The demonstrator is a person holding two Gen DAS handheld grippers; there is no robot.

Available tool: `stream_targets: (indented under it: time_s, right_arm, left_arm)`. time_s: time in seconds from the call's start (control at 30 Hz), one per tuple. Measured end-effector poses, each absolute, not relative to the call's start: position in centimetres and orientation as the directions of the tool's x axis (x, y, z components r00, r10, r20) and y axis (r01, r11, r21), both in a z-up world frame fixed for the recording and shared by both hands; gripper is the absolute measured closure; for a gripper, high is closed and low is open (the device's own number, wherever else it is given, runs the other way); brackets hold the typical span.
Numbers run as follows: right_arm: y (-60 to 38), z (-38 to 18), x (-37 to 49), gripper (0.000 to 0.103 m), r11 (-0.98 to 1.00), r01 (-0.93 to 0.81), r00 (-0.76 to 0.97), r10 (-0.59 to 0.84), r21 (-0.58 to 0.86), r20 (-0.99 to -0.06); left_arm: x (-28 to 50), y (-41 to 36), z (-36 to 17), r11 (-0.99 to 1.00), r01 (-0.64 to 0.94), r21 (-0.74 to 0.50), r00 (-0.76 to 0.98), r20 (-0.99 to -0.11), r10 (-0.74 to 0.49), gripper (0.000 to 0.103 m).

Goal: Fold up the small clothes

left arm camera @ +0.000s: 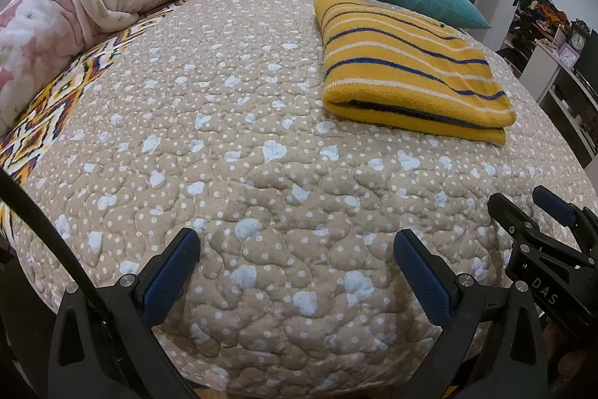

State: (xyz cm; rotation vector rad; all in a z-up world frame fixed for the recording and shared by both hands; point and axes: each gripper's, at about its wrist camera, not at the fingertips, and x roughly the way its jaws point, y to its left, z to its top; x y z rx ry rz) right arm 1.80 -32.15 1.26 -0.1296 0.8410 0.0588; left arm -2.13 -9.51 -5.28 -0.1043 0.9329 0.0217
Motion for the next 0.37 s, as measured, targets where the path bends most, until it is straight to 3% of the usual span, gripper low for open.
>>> stream_targets:
  time_s: [0.37]
  right_arm:
    - [-31.92, 1.04, 2.16, 0.025, 0.989, -0.11, 0.667, 0.003, -0.094, -0.745]
  left_arm:
    - [-2.3, -9.52, -5.25, 0.996, -0.05, -0.073, 0.606, -0.795, -0.028, 0.0]
